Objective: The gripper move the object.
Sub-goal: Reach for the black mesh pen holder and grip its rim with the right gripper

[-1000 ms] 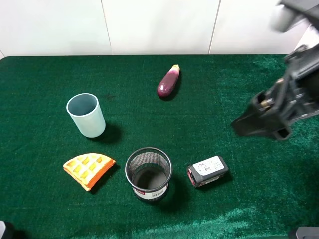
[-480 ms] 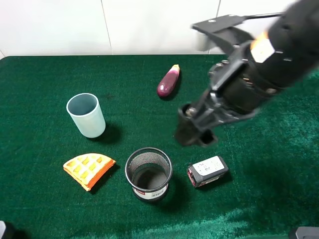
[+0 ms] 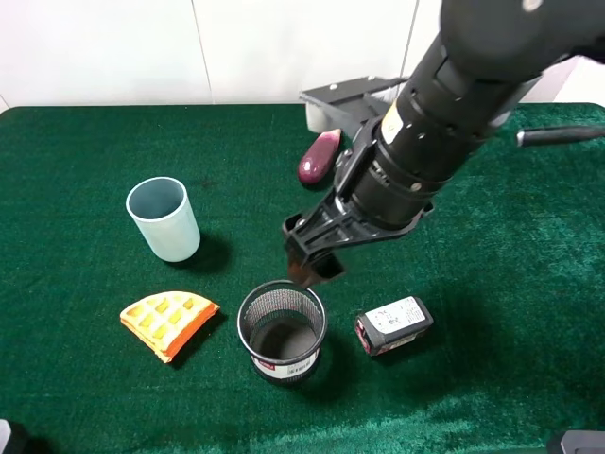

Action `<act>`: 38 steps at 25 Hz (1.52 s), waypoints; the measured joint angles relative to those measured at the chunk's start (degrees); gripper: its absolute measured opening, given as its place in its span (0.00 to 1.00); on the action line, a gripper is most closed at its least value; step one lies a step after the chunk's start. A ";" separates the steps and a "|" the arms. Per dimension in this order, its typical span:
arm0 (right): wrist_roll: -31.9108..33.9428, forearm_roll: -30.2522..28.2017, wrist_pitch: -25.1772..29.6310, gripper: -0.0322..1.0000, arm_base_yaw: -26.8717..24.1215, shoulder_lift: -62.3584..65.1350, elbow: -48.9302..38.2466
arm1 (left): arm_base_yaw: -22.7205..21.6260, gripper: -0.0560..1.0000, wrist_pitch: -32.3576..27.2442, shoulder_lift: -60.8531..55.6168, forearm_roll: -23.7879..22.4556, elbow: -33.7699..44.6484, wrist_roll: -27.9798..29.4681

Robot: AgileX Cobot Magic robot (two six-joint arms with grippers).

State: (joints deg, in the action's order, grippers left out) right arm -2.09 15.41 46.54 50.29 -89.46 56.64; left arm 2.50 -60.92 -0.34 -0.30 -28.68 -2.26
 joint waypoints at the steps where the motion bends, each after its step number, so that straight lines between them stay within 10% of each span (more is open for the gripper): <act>1: -0.31 0.82 -0.07 0.70 0.00 -0.61 0.00 | 0.00 0.94 0.00 0.00 0.00 0.00 0.00; 38: 0.77 -2.66 -9.18 0.70 4.03 -17.58 0.00 | 0.00 0.94 0.00 0.00 -0.24 0.00 0.00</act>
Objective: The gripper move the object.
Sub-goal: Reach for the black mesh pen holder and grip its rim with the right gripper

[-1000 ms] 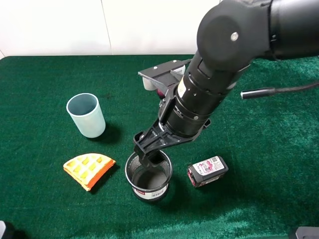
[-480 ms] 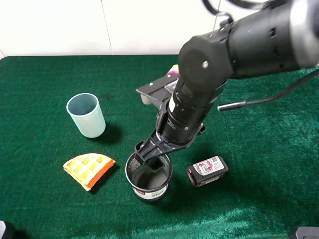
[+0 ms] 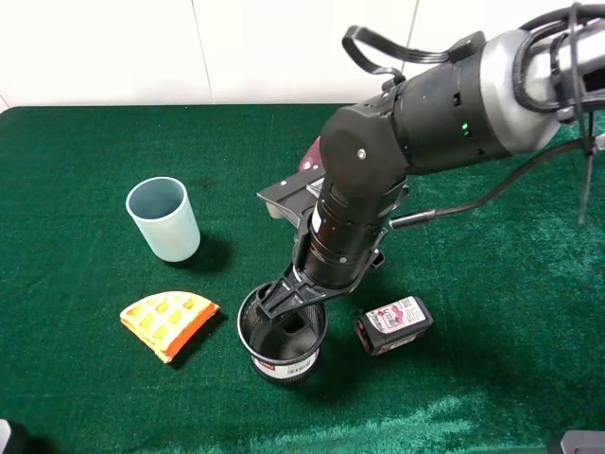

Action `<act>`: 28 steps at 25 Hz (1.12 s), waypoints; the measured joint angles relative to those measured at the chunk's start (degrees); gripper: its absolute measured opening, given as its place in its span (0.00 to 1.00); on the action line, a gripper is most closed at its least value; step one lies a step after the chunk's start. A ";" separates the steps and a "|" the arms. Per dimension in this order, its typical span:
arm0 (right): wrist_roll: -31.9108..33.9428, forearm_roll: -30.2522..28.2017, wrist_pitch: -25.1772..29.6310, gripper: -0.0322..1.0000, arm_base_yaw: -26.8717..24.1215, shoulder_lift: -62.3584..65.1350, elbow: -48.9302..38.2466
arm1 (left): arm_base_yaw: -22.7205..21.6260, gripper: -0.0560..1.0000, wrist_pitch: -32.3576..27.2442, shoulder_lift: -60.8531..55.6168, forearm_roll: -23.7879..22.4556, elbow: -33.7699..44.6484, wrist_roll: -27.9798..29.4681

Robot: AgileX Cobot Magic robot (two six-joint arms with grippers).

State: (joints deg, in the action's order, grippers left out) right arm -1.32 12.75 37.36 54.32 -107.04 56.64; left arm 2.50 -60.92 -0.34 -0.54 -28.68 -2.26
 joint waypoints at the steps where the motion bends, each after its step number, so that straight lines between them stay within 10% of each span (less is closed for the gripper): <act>1: 0.05 0.00 0.00 0.70 0.00 -0.06 0.00 | 0.00 0.94 0.00 0.00 0.00 0.00 0.00; 17: 0.16 0.15 -0.06 0.07 0.00 -0.06 0.00 | 0.00 0.94 0.00 0.00 0.00 0.00 0.00; 28: 0.16 0.15 -0.05 0.06 0.00 -0.06 0.00 | 0.00 0.94 0.00 0.00 0.00 0.00 0.00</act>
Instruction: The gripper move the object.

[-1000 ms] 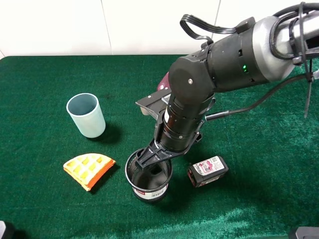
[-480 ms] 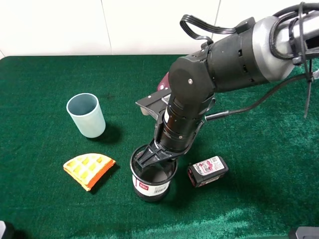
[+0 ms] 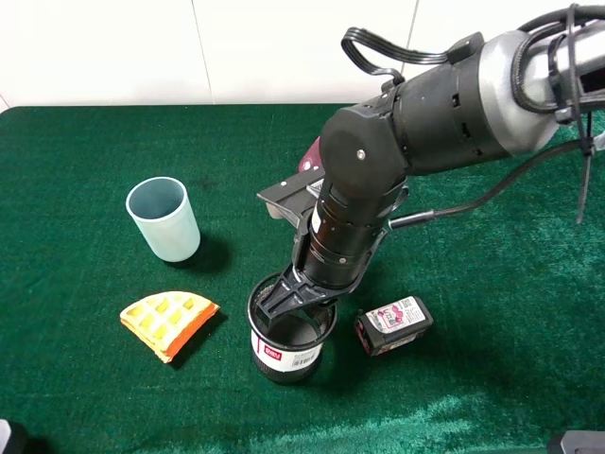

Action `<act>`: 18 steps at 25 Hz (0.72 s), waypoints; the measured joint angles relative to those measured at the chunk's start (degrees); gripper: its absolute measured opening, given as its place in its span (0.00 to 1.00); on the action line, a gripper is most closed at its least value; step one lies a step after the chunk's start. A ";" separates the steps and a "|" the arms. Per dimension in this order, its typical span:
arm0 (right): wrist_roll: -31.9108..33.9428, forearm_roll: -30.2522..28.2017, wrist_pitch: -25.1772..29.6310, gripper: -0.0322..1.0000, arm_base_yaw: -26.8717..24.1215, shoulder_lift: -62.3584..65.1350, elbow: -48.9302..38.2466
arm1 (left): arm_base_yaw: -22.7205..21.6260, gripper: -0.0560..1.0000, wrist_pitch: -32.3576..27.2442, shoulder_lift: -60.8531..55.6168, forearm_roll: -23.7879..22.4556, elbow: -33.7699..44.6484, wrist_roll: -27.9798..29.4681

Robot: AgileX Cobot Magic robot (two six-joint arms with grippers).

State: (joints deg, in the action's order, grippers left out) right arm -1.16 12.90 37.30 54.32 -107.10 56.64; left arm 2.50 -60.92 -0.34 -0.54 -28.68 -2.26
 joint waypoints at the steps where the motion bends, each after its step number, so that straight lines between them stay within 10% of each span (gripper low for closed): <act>1: 0.00 0.00 0.00 0.06 0.00 0.00 0.00 | 0.00 0.94 0.00 0.00 0.00 0.00 0.00; 18: 0.21 -2.86 14.77 0.06 0.00 -0.05 13.76 | 0.00 0.94 0.00 0.00 0.00 0.00 0.00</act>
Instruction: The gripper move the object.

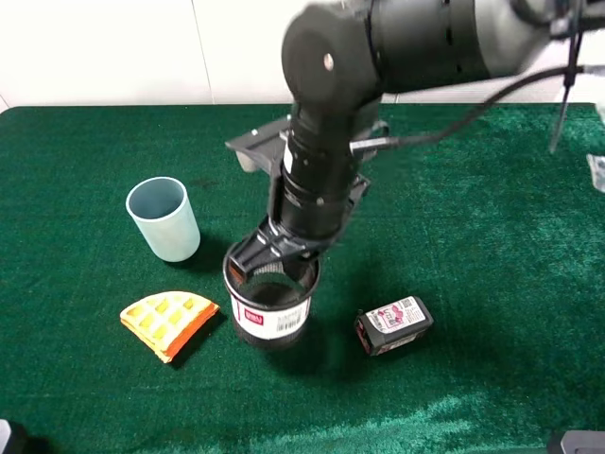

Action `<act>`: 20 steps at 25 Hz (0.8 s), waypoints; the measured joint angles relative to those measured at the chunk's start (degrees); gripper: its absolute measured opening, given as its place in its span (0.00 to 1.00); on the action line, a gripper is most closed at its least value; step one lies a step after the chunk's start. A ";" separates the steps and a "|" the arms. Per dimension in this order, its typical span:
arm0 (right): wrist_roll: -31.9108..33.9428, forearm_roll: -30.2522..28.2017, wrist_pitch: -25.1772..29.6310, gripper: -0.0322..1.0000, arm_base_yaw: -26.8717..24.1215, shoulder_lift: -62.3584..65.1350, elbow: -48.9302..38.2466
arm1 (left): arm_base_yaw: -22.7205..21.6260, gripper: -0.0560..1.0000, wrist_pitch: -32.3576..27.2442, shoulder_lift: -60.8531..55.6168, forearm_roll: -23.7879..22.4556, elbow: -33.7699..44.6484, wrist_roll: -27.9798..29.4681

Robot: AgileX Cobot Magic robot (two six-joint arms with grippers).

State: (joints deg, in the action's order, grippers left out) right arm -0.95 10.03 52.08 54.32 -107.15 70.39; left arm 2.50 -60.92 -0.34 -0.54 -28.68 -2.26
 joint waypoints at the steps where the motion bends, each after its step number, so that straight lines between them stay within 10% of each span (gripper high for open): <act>1: 0.43 -0.41 1.28 0.06 0.00 0.00 1.19 | 0.00 0.94 0.00 0.00 0.00 0.00 0.00; 20: 3.85 -6.14 15.78 0.06 -7.06 0.00 21.49 | 0.00 0.94 0.00 0.00 0.00 0.00 0.00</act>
State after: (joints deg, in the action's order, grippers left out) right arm 2.90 3.90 67.86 47.26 -107.15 91.88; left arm 2.50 -60.92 -0.34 -0.54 -28.68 -2.26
